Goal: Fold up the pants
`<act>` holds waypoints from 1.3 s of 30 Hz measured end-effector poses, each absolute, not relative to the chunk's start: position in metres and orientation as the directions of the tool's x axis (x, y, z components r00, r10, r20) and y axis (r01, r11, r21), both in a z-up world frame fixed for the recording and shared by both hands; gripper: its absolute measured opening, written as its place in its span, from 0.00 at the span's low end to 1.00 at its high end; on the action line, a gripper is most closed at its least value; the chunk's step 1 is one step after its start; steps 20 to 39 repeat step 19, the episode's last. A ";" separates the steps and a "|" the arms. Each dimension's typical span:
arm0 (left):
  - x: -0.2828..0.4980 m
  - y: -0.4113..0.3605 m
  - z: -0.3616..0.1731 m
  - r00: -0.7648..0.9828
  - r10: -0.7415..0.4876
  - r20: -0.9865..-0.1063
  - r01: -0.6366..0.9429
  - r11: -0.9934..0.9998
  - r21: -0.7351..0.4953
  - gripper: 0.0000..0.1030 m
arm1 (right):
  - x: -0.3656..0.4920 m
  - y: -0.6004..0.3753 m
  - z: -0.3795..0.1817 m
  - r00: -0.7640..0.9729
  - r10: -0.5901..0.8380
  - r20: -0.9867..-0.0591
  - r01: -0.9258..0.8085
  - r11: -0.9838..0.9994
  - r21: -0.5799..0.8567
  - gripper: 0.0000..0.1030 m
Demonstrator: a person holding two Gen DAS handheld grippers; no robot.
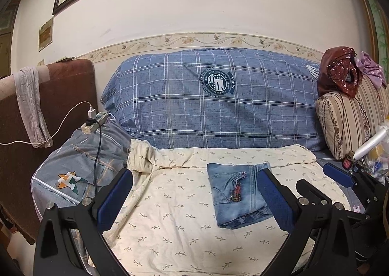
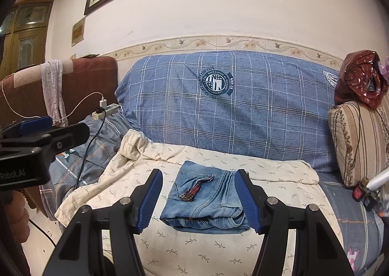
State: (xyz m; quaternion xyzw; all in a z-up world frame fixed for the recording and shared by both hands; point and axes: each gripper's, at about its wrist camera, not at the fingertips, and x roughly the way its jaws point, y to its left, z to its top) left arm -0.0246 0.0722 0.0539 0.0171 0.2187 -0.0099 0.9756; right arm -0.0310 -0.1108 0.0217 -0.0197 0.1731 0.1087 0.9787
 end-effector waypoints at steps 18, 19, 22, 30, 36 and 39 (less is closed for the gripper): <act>-0.004 0.088 0.040 0.900 -0.020 -0.435 0.024 1.000 0.004 0.99 | -0.008 -0.090 0.012 0.902 0.209 -0.378 -0.235 0.972 -0.025 0.63; 0.000 0.087 0.038 0.898 -0.014 -0.440 0.021 1.000 0.010 0.99 | -0.007 -0.092 0.010 0.903 0.201 -0.380 -0.229 0.973 -0.029 0.63; 0.000 0.087 0.038 0.898 -0.014 -0.440 0.021 1.000 0.010 0.99 | -0.007 -0.092 0.010 0.903 0.201 -0.380 -0.229 0.973 -0.029 0.63; 0.000 0.087 0.038 0.898 -0.014 -0.440 0.021 1.000 0.010 0.99 | -0.007 -0.092 0.010 0.903 0.201 -0.380 -0.229 0.973 -0.029 0.63; 0.000 0.087 0.038 0.898 -0.014 -0.440 0.021 1.000 0.010 0.99 | -0.007 -0.092 0.010 0.903 0.201 -0.380 -0.229 0.973 -0.029 0.63; 0.000 0.087 0.038 0.898 -0.014 -0.440 0.021 1.000 0.010 0.99 | -0.007 -0.092 0.010 0.903 0.201 -0.380 -0.229 0.973 -0.029 0.63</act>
